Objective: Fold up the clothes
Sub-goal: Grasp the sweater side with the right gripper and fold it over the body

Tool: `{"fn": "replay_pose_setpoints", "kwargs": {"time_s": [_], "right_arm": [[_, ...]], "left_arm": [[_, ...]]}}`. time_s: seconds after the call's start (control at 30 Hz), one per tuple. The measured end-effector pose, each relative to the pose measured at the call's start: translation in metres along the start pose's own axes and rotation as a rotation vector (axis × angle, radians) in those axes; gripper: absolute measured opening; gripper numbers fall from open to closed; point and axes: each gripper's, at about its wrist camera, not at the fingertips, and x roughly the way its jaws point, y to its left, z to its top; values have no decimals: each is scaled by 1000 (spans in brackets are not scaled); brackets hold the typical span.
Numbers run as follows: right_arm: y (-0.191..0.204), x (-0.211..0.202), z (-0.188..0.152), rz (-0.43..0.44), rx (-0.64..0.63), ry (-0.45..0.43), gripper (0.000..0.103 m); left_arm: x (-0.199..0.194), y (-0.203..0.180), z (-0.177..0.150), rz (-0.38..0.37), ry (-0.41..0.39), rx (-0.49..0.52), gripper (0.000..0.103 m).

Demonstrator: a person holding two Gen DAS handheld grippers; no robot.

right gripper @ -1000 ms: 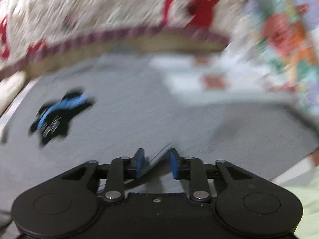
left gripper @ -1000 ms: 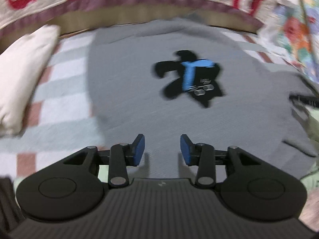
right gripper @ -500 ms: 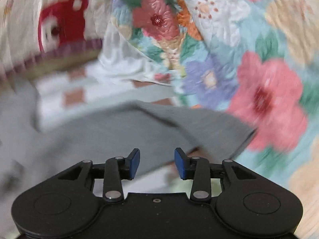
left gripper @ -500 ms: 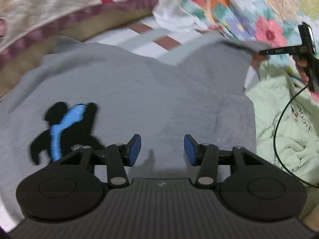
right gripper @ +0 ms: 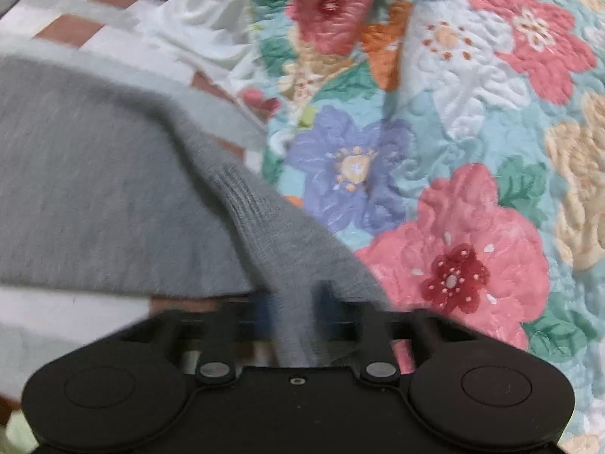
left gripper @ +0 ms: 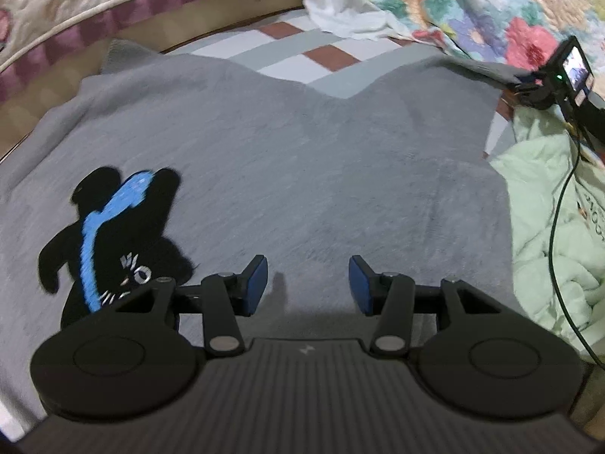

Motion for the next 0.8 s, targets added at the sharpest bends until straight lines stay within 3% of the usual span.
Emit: {"fn": "replay_pose_setpoints", "kwargs": {"time_s": [0.1,0.2,0.33,0.43,0.67,0.8], "right_arm": [[-12,-17,8,91,104,-32,12],[-30,-40,17,301,297,-36,12],[-34,-62,24,735,546,-11,12],[-14,-78,31,1061,680,15,12],[68,-152,81,1580,765,-14,13],[131,-189,121,1820,708,1,13]], "left_arm": [[-7,11,-4,10,-18,-43,46],[-15,19,-6,13,-45,-77,46],[-25,28,-8,-33,-106,-146,46],[-29,38,-9,-92,-134,-220,46],[-60,49,-13,-174,-235,-257,47],[-88,63,-26,-199,-306,-273,50]]}}
